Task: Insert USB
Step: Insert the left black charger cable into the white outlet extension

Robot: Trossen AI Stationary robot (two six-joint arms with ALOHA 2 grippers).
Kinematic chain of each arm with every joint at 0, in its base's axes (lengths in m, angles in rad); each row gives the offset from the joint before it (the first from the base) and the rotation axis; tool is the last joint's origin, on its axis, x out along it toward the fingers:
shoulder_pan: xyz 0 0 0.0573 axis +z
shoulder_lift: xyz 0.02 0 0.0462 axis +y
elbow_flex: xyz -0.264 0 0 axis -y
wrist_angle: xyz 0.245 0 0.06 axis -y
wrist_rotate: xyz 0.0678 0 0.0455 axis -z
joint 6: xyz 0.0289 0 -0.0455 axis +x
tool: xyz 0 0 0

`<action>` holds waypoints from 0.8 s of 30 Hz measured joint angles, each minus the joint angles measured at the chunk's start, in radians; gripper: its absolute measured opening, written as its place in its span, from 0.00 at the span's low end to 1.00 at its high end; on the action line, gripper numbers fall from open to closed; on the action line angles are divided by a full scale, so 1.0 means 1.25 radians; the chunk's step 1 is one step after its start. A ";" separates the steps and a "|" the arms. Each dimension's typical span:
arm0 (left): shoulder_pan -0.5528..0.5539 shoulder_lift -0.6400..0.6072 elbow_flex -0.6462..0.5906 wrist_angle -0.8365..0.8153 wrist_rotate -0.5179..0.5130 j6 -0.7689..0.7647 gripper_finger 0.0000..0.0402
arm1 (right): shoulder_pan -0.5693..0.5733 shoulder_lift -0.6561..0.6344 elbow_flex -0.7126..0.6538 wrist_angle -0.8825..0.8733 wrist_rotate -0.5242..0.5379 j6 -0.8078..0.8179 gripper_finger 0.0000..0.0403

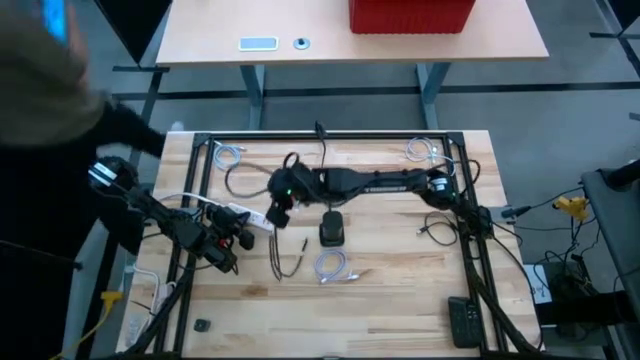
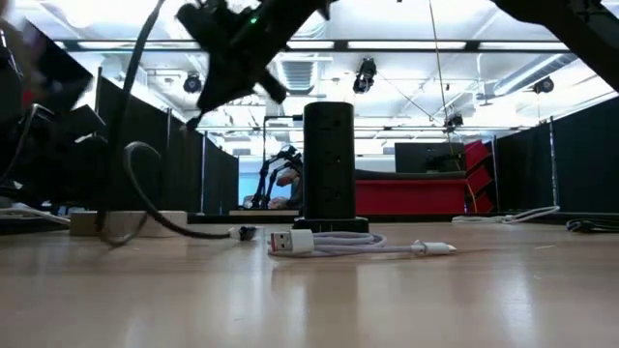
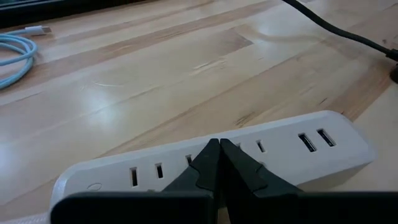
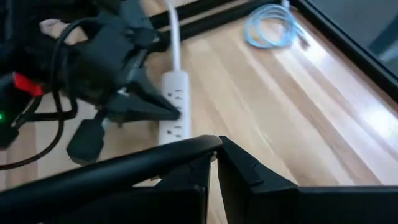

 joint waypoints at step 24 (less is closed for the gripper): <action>0.000 -0.006 0.000 0.004 0.000 0.024 0.00 | 0.098 -0.038 -0.037 0.030 0.252 0.043 0.01</action>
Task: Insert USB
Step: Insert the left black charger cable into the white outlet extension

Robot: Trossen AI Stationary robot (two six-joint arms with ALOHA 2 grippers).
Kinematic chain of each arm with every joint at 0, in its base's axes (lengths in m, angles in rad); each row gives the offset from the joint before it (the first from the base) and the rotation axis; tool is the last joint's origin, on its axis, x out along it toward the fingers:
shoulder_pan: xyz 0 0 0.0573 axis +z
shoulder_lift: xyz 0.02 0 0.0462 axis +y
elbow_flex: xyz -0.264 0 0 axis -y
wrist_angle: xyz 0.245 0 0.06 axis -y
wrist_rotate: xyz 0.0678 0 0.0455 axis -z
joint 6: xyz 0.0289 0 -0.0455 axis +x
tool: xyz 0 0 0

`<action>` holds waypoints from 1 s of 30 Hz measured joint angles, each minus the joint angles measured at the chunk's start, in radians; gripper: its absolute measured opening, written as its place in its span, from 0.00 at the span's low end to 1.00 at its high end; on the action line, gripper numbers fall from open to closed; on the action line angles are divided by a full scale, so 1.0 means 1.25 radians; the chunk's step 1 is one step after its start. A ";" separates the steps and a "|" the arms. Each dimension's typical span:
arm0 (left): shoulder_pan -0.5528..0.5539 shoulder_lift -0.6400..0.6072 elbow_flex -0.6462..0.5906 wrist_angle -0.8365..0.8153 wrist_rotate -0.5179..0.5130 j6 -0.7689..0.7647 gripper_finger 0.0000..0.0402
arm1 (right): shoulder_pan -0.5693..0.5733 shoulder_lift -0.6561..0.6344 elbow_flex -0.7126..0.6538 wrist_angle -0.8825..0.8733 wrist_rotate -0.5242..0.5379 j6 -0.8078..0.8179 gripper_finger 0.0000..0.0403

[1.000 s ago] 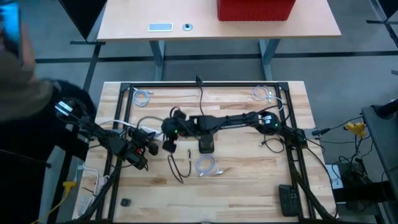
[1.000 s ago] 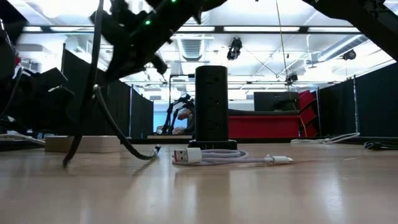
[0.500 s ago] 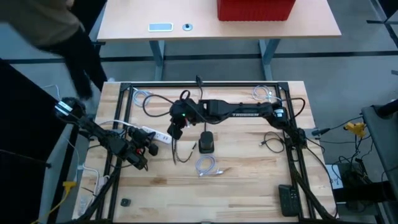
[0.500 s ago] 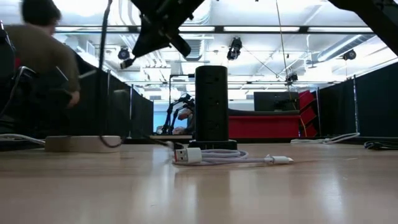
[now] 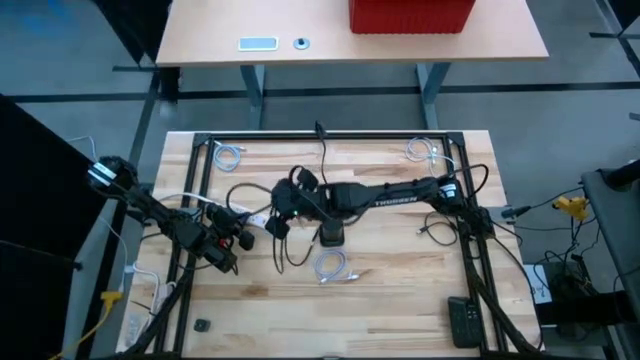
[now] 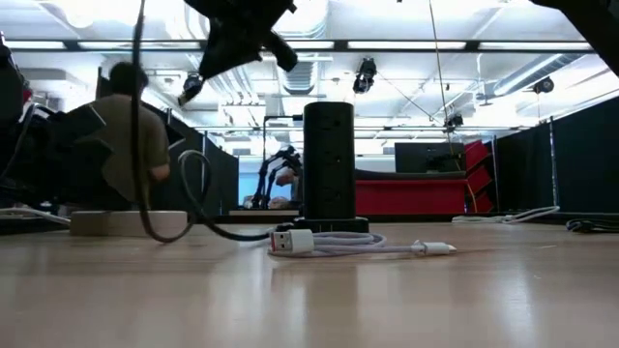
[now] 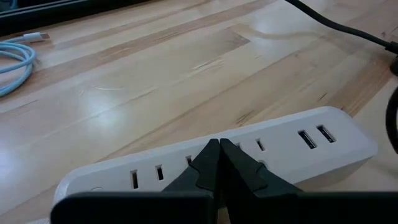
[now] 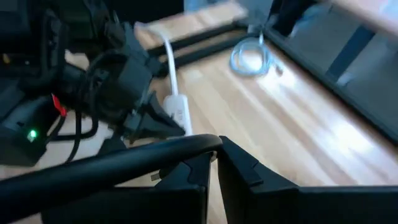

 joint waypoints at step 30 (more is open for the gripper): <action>0.000 0.001 0.000 0.007 -0.002 -0.003 0.00 | 0.054 0.262 0.086 0.128 0.260 -0.149 0.01</action>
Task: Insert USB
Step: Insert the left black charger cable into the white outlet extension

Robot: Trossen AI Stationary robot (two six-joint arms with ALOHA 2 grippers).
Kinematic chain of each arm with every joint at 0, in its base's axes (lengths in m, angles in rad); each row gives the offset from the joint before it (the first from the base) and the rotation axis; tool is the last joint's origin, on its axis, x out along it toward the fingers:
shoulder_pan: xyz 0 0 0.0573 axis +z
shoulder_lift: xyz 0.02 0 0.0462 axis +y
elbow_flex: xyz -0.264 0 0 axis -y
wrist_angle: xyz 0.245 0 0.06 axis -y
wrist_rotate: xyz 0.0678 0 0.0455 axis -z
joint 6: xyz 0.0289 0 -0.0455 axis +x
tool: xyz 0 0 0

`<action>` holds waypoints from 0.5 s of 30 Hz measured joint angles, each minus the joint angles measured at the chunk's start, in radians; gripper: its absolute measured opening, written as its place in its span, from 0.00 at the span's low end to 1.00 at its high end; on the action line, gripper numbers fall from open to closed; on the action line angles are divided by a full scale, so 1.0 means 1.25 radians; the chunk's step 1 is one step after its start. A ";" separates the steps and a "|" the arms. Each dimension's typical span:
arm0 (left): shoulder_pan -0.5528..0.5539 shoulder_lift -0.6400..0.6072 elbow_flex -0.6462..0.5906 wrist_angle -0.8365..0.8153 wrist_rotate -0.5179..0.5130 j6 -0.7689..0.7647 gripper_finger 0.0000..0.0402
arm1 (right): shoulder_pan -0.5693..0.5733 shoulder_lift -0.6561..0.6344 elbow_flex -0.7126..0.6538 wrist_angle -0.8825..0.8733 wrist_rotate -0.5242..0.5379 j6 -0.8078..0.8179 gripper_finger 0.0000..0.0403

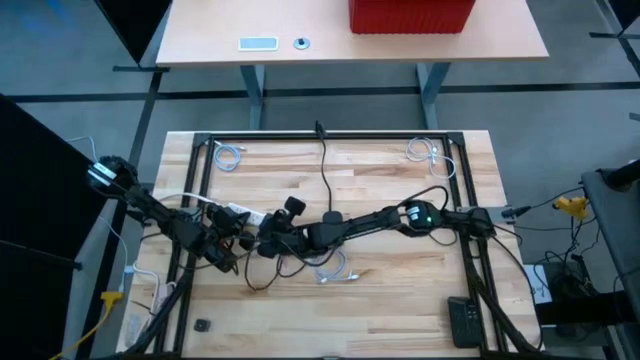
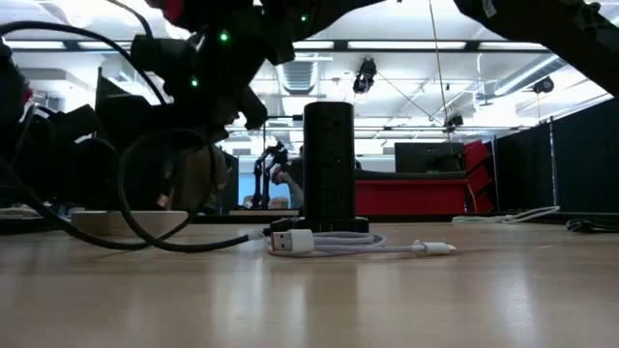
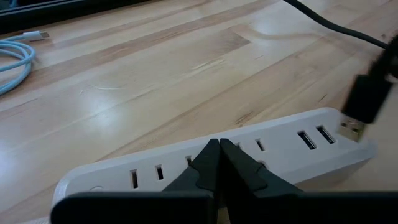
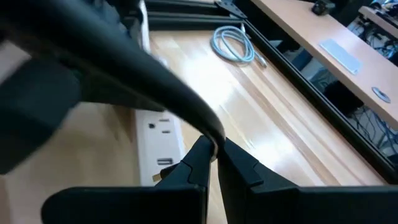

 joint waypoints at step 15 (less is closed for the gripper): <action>0.000 0.000 0.000 0.003 0.000 0.000 0.00 | -0.013 0.012 0.001 0.003 -0.005 -0.050 0.01</action>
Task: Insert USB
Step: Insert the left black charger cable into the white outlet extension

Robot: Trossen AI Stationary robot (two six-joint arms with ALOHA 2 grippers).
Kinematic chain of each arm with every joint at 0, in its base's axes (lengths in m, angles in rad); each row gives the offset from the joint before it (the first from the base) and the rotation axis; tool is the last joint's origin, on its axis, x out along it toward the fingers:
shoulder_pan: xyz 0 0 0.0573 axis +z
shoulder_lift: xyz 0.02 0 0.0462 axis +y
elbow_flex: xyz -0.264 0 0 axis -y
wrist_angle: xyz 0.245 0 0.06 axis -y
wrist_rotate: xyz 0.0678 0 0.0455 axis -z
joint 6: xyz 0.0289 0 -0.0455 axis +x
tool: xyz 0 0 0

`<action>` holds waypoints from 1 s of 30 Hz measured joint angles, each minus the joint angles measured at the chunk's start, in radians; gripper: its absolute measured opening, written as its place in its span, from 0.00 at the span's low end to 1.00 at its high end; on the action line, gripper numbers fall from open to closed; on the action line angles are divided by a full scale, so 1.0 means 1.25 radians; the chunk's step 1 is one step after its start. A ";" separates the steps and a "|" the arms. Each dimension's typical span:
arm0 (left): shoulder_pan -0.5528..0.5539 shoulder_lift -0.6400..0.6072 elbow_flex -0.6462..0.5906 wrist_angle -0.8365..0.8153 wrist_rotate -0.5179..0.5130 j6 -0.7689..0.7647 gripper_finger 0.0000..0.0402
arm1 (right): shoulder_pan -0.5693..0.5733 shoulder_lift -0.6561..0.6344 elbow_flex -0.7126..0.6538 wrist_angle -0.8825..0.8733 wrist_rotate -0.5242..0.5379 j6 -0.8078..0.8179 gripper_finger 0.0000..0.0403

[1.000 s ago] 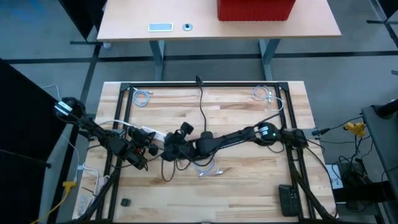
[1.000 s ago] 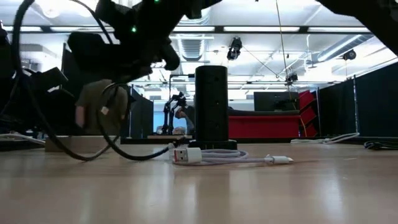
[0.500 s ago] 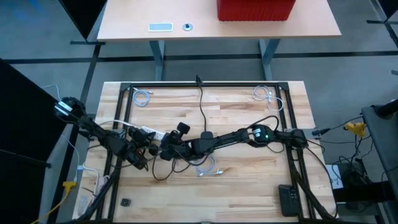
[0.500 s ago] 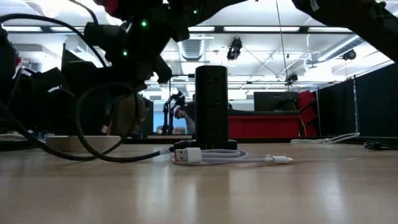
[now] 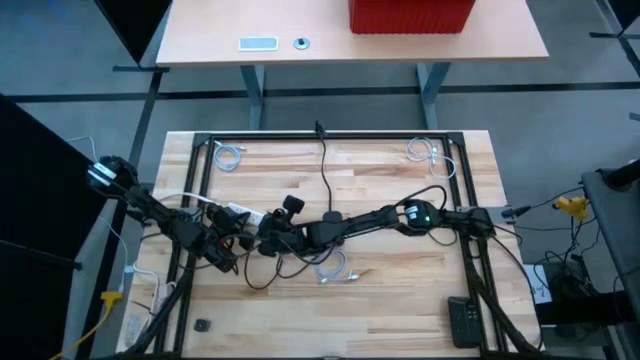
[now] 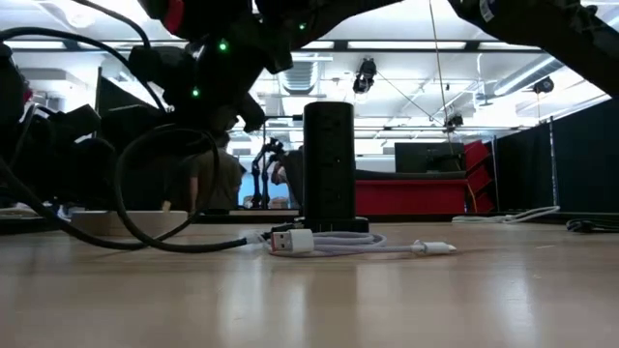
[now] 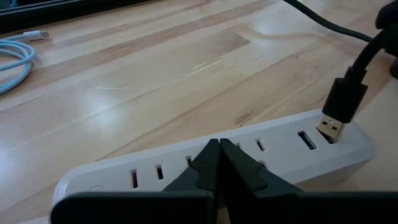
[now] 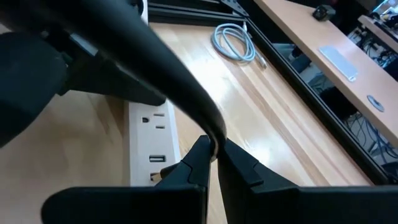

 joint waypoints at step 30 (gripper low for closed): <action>0.000 0.001 0.000 0.011 0.001 0.002 0.00 | -0.012 0.000 0.007 -0.022 -0.008 -0.047 0.01</action>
